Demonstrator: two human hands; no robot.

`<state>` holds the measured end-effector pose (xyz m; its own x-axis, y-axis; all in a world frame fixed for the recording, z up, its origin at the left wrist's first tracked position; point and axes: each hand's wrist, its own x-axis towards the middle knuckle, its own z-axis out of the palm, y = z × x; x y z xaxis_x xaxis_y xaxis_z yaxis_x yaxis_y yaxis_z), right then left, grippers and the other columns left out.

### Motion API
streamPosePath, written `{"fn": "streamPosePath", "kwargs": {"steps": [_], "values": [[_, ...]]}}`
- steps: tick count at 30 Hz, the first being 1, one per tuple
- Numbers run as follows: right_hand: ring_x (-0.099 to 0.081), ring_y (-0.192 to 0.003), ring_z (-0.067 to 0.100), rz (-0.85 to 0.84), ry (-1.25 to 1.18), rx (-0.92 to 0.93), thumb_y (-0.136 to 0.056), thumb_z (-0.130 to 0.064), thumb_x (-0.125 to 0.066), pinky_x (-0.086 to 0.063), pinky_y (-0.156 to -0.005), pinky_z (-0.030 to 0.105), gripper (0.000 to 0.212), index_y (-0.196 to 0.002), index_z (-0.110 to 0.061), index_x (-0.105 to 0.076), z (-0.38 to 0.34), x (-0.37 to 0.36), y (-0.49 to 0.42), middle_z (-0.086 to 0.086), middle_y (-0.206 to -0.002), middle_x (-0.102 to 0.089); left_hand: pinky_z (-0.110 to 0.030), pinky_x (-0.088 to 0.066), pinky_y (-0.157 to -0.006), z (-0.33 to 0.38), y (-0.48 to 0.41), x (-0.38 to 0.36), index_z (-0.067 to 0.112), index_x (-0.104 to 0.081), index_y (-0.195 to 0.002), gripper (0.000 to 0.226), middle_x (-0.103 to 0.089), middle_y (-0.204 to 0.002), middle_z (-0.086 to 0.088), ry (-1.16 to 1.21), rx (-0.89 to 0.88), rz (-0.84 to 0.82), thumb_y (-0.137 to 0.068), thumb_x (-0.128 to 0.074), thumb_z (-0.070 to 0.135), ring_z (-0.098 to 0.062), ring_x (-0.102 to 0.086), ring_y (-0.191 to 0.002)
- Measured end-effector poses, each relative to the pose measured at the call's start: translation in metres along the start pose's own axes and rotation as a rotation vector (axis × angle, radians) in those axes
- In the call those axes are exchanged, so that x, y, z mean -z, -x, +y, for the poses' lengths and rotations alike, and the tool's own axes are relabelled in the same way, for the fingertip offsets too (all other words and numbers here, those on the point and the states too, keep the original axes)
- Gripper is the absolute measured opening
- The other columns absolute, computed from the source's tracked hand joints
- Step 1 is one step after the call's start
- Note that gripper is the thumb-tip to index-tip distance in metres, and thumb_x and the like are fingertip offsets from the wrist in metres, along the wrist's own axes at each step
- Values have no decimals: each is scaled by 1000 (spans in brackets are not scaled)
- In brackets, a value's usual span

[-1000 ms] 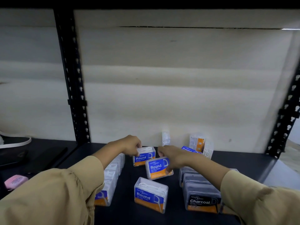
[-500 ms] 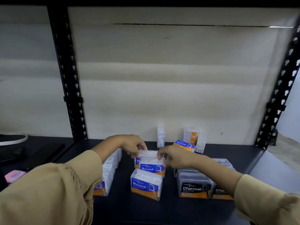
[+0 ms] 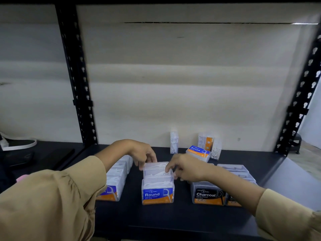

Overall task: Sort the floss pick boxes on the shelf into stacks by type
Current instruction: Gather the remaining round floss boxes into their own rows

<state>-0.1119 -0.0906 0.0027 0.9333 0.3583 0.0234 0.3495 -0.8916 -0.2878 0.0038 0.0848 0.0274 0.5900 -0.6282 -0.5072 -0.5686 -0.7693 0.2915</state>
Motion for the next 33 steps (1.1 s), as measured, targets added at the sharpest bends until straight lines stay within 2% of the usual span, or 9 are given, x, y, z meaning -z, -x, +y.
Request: {"fn": "streamPosePath", "kwargs": {"steps": [7,10,14,17,20,23,25,28,33], "values": [[-66,-90,27,-38,-42,-15,-86,0,-56,-57,-77,35,33,-115,-14,-65,-1,2,4,7,-107,-52,-21,-51,-73,5,-2,1,17,-56,-127,54,-60,-112,-2,15,0,-19,-80,-58,-11,-18,-57,-100],[-61,-89,17,-9,-50,-26,-87,-3,-57,-54,-82,30,30,-113,-15,-66,3,7,3,-1,-101,-52,-31,-52,-87,7,-4,7,19,-56,-127,49,-63,-111,-1,-34,26,-23,-84,-56,-4,-19,-62,-99],[-58,-97,16,101,-54,-72,-89,-10,-55,-42,-78,15,25,-111,-14,-67,18,29,-3,0,-102,-57,-28,-50,-84,15,-12,20,18,-60,-120,37,-64,-102,-3,-25,16,294,-86,-53,5,-17,-63,-80],[-50,-88,11,201,-20,-163,-90,-11,-50,-35,-79,15,25,-109,-13,-67,41,46,-11,2,-106,-59,-34,-52,-89,23,-31,28,20,-61,-116,31,-63,-111,-7,40,30,525,-87,-54,12,-20,-62,-88],[-47,-85,12,241,46,-290,-87,-11,-51,-37,-76,20,23,-105,-13,-65,72,56,-25,0,-93,-55,-34,-50,-87,32,-56,31,25,-57,-121,34,-59,-122,-4,73,73,651,-87,-54,24,-21,-58,-98],[-48,-89,19,155,108,-443,-85,-17,-54,-42,-77,28,26,-111,-14,-58,97,57,-35,7,-106,-58,-34,-47,-88,44,-79,32,24,-46,-131,49,-53,-130,-7,86,118,686,-85,-56,39,-27,-56,-110],[-54,-102,25,79,175,-508,-86,-25,-54,-43,-81,33,34,-118,-15,-52,108,52,-39,9,-122,-56,-34,-46,-87,51,-95,32,19,-41,-132,57,-51,-132,-10,83,165,709,-84,-55,48,-30,-55,-114],[-50,-118,30,-12,291,-549,-87,-34,-53,-43,-90,36,44,-125,-12,-45,117,41,-42,11,-130,-51,-33,-44,-86,58,-114,32,14,-39,-130,64,-51,-130,-12,103,234,731,-83,-54,55,-32,-53,-117],[-51,-117,30,-111,307,-578,-83,-43,-61,-41,-86,36,58,-128,-14,-40,126,28,-44,10,-131,-52,-31,-42,-80,63,-127,31,11,-40,-128,56,-52,-128,-12,128,250,735,-86,-55,44,-31,-54,-115]]}}
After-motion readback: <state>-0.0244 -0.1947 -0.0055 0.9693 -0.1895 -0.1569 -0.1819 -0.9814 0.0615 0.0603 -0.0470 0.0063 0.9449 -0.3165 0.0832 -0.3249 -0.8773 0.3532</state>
